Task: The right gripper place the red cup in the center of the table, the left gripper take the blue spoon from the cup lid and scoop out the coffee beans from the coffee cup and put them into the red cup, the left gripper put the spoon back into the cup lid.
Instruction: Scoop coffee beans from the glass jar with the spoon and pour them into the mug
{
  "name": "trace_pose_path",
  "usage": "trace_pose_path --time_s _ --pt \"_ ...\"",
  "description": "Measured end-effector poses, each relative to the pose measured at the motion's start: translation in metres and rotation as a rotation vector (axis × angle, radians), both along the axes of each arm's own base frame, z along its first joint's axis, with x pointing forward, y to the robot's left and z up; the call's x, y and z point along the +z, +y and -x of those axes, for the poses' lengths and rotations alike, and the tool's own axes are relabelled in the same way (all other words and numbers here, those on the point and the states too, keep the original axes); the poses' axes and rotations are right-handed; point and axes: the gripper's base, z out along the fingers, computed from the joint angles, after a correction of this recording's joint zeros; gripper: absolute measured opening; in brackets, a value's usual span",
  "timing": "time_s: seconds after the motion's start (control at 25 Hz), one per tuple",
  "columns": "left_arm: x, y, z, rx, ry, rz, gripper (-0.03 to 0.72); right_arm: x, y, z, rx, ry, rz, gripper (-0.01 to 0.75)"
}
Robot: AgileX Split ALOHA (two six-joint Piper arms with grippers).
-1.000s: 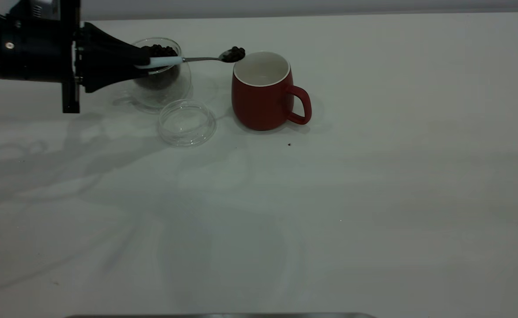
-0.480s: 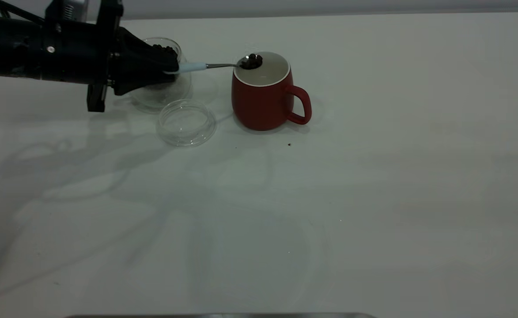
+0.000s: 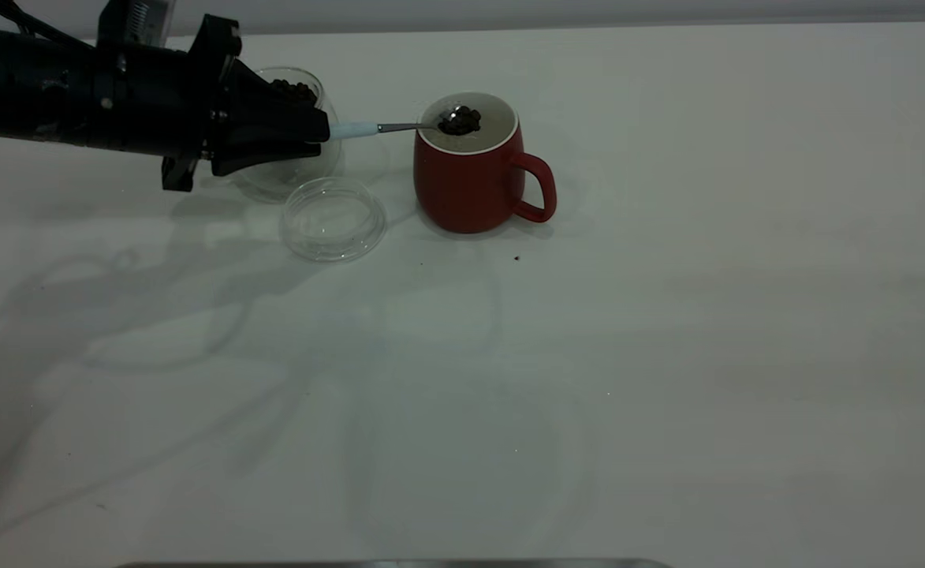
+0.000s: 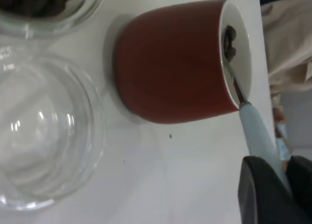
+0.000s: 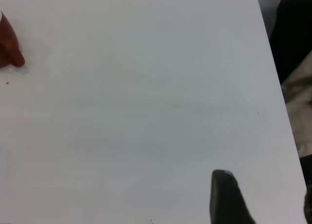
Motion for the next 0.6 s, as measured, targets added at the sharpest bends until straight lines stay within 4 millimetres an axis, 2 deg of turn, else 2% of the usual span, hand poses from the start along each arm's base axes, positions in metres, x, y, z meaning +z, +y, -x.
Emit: trace_pose_path --time_s 0.6 --pt "-0.0037 0.0017 -0.0011 -0.17 -0.312 -0.178 0.123 0.0 0.0 0.0 0.0 0.0 0.0 0.412"
